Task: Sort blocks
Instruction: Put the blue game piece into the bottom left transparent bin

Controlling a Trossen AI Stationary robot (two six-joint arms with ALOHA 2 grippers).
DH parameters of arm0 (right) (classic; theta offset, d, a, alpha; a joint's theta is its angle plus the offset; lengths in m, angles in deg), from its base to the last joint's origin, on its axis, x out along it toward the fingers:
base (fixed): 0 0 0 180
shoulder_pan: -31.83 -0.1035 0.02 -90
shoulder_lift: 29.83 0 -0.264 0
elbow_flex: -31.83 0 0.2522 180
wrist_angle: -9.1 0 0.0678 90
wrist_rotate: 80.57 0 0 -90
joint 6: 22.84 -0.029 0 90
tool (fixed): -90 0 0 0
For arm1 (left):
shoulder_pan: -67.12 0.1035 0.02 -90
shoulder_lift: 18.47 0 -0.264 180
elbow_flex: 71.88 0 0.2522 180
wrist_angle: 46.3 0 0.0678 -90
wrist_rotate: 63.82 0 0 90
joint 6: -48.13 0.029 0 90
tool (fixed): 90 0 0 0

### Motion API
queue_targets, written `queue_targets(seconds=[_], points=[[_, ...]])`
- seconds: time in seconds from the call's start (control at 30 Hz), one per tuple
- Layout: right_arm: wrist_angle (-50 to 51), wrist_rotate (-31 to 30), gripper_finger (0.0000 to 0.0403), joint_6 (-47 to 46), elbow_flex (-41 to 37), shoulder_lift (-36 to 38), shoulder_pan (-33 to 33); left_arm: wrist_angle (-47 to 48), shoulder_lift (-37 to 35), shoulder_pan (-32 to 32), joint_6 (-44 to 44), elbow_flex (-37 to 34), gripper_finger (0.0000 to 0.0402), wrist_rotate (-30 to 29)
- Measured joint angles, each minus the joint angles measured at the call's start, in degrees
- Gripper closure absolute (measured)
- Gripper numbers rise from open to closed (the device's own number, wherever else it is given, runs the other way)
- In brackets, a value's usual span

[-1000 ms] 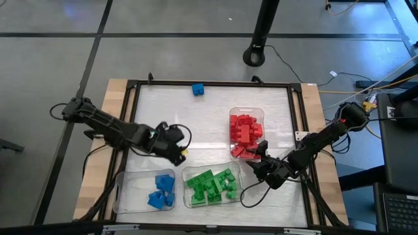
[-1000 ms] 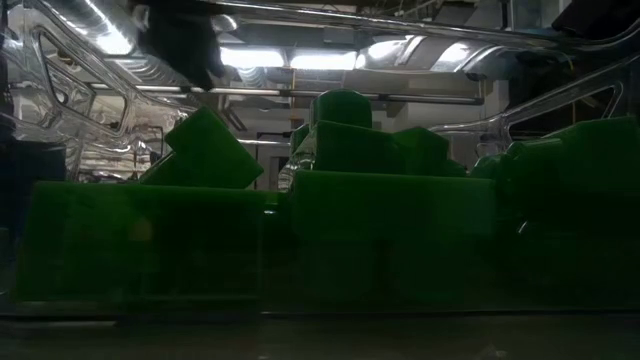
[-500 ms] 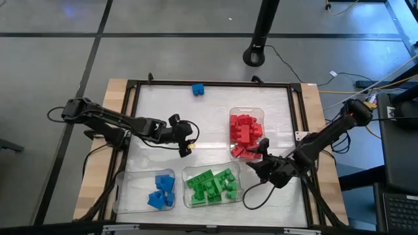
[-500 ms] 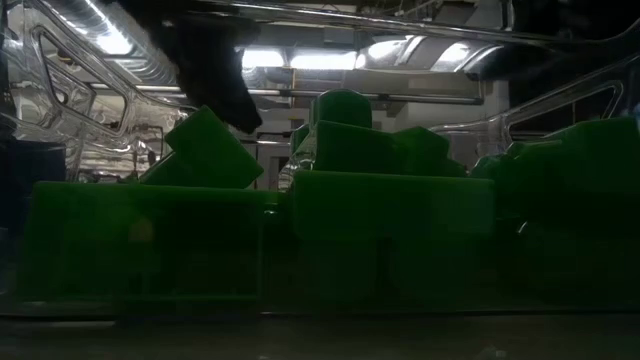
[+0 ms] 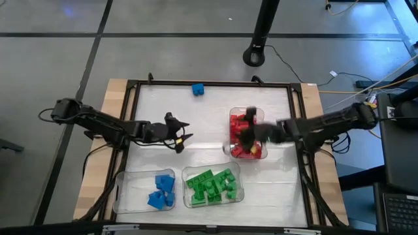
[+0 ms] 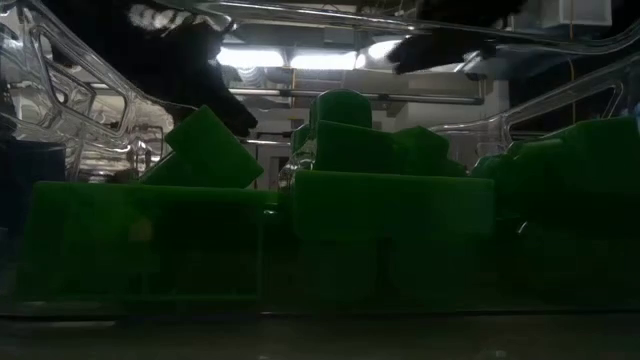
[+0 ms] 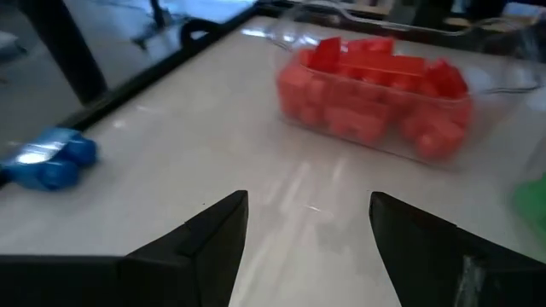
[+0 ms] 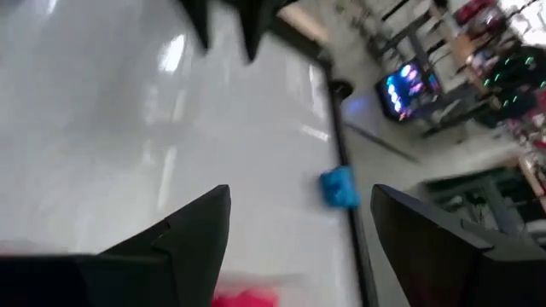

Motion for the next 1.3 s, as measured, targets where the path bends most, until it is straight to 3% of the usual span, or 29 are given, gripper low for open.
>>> queue_targets(seconds=[0.13,0.23,0.43,0.6,1.07,1.3], points=[[-10.09,11.58,0.0121,7.66,0.07,-2.15,10.83,-1.66,-0.04,2.67,1.14,-1.56,0.0166,-2.68],[-14.19,16.87,0.0121,9.93,0.07,-4.53,16.84,-2.09,-0.04,5.6,0.13,-1.49,0.0166,-2.9],[-16.68,18.29,0.0121,10.83,0.04,-8.35,24.2,-1.09,-0.03,12.49,1.12,0.9,0.0166,-2.34],[-14.06,18.29,0.0121,12.62,0.04,-8.99,27.97,1.95,3.05,19.95,3.58,6.83,0.0166,0.48],[-6.57,17.24,0.0121,21.19,-2.29,-9.01,29.78,28.39,34.54,38.06,3.78,41.56,0.0166,7.52],[-7.16,17.24,0.0121,21.25,-5.42,-9.03,29.78,34.34,45.08,41.56,2.34,49.93,0.0166,6.62]])
